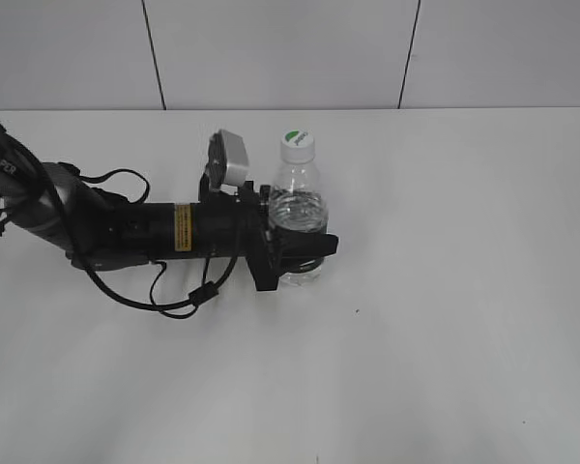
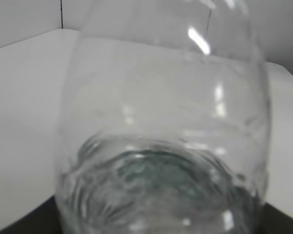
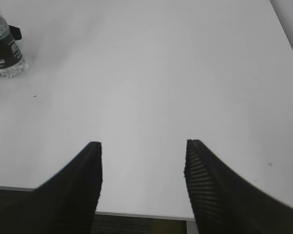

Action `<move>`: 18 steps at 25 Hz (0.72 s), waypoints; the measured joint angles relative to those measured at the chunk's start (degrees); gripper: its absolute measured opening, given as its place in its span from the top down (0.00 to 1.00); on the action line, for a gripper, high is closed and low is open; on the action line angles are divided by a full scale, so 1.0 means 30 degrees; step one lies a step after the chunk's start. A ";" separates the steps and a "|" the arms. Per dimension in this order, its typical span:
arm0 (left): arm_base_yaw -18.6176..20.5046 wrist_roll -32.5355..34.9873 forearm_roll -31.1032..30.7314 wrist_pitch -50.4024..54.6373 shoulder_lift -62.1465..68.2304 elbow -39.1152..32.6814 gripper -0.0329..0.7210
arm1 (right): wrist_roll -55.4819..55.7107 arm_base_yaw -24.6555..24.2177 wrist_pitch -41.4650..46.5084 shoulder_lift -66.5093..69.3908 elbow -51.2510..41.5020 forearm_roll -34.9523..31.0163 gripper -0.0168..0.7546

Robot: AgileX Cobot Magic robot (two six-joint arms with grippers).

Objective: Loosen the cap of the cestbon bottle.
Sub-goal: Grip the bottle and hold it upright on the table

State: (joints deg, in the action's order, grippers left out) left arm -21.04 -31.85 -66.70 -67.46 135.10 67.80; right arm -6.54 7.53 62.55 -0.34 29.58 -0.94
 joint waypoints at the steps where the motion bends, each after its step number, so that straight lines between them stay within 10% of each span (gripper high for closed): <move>1: 0.0000 0.0000 0.0014 0.0000 0.0157 0.0015 0.42 | 0.0044 0.0000 0.0000 0.0000 0.0000 -0.0046 0.43; 18: 0.0000 0.0561 0.0047 -0.0600 0.0683 0.0098 0.42 | 0.2373 0.0000 -0.0515 0.9103 0.4451 -0.3128 0.43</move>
State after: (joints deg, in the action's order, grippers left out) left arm -21.04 -30.17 -66.56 -69.26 137.15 68.10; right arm 0.58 7.53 61.01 26.97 42.94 -10.32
